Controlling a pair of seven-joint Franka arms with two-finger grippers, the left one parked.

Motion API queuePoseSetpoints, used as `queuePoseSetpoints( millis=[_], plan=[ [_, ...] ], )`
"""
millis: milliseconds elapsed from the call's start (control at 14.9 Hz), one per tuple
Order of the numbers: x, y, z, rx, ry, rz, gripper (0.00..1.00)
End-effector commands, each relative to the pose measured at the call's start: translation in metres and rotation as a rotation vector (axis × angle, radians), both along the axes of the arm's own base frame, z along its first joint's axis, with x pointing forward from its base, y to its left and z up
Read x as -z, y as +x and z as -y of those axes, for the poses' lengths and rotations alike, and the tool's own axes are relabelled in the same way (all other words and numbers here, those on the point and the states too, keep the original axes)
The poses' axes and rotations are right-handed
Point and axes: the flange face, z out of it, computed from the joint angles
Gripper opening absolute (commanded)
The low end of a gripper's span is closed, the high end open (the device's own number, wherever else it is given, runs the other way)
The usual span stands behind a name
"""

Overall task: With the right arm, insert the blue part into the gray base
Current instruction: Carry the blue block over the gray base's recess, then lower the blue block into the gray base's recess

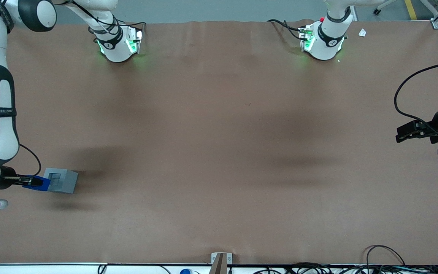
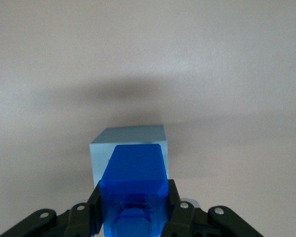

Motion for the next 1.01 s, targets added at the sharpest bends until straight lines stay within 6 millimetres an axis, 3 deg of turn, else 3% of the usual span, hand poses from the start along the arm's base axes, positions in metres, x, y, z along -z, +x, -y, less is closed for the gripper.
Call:
queuePoseSetpoints(
  millis=[0, 404, 942],
  plan=[
    [-0.004, 0.011, 0.004, 0.030, 0.026, -0.026, 0.00],
    [0.000, 0.011, 0.001, 0.099, 0.037, -0.037, 0.00],
    [0.019, 0.008, -0.007, 0.077, 0.033, -0.094, 0.00]
  ],
)
